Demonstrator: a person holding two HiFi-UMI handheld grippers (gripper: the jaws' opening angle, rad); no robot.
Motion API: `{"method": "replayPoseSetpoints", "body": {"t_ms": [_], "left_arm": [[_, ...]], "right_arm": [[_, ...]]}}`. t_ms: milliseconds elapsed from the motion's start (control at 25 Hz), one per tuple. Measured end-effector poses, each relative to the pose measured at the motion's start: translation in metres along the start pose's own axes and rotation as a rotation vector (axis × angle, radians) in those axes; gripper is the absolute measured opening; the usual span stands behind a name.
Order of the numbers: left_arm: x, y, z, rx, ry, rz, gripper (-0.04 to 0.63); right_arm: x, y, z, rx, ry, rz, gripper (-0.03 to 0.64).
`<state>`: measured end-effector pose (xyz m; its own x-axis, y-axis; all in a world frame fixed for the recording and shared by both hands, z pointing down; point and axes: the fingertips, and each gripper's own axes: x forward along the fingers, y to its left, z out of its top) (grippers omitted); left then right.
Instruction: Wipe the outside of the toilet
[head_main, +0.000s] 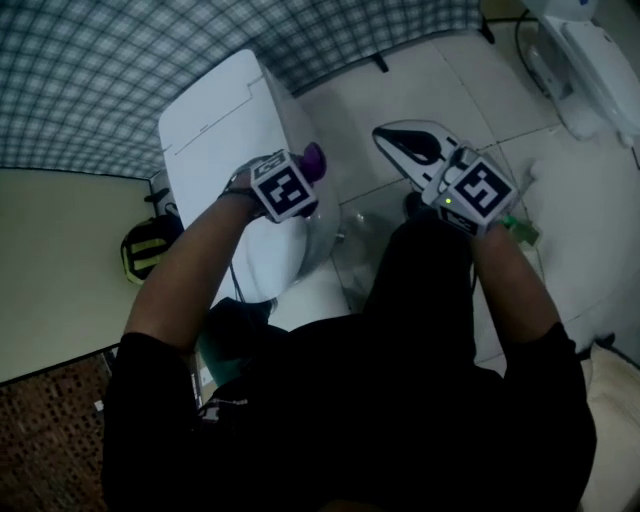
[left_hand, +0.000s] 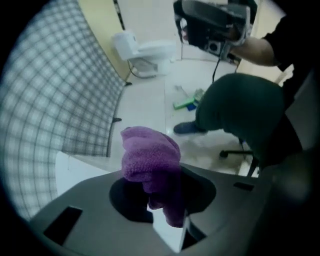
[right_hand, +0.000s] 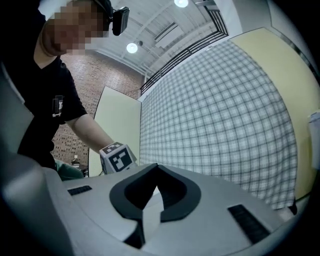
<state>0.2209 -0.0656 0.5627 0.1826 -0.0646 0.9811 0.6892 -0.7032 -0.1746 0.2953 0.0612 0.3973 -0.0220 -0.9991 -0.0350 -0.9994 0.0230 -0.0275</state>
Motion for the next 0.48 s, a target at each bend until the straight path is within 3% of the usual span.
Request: {"method": "replayPoseSetpoints", "body": {"t_ms": [120,200,360,480], "left_arm": [[0.044,0.021,-0.008,0.235,0.294,0.003,0.104],[0.073,0.026,-0.016,0.340,0.465,-0.035,0.103],[0.126,0.017,-0.039,0.439,0.760,-0.167,0.104],[0.165,0.012,-0.052,0.481,0.897,-0.217,0.103]], "right_arm": [[0.008,-0.025,-0.024,0.012,-0.014,-0.026,0.006],[0.012,-0.044,-0.042,0.041,-0.014,-0.040,0.006],[0.008,-0.087,-0.080,0.106,-0.019,-0.072,0.006],[-0.003,-0.116,-0.110,0.161,0.004,-0.099,0.006]]}}
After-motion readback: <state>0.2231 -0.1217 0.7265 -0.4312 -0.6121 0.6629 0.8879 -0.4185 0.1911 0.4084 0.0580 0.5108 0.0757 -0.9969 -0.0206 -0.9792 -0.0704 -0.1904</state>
